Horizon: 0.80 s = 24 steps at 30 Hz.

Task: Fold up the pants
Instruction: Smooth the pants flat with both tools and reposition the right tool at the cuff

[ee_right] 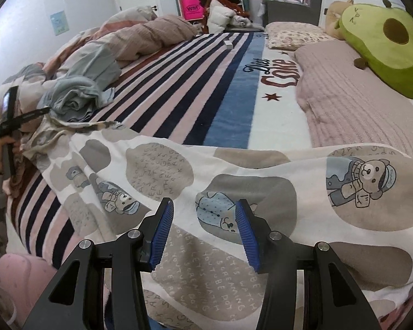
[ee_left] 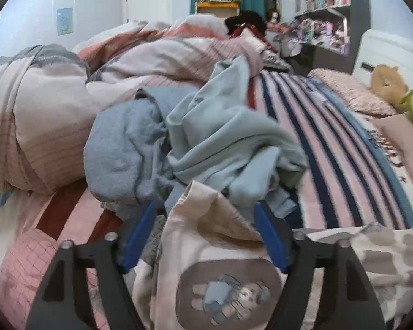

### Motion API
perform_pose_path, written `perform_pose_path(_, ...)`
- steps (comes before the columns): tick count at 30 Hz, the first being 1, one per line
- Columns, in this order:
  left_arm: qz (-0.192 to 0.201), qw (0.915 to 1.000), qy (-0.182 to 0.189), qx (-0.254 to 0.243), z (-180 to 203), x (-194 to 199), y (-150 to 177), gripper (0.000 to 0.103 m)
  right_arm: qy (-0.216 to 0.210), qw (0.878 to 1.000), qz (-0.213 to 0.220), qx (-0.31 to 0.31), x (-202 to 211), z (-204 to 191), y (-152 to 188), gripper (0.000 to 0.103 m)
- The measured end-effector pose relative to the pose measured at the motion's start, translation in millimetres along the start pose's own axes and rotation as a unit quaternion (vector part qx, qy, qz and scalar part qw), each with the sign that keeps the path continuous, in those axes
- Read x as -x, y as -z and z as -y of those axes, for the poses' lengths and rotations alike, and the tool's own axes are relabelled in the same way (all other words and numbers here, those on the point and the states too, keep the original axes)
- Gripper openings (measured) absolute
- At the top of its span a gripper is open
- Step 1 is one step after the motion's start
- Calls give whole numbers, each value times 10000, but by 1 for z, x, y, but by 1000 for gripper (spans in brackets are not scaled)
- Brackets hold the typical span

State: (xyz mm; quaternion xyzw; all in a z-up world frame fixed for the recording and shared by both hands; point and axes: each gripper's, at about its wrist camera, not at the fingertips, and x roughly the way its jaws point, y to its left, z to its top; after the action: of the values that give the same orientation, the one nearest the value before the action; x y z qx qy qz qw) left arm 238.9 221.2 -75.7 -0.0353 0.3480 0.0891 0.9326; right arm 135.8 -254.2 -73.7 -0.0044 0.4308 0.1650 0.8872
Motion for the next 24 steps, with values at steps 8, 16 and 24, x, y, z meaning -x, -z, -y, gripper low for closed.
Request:
perform_pose_path(8,-1172,9756,1747,-635,69,-11,43,72,-87,9999,71,-91,6,-5,0,42)
perform_pose_path(16,-1036,9869,984,-748,91,-53,43,71,-156,9998,87,-13,4,0,-3,42)
perform_pose_path(24,-456,9975,423,-345,69,-86,10,71,74,9998,39,-182,-18,17,-8,42)
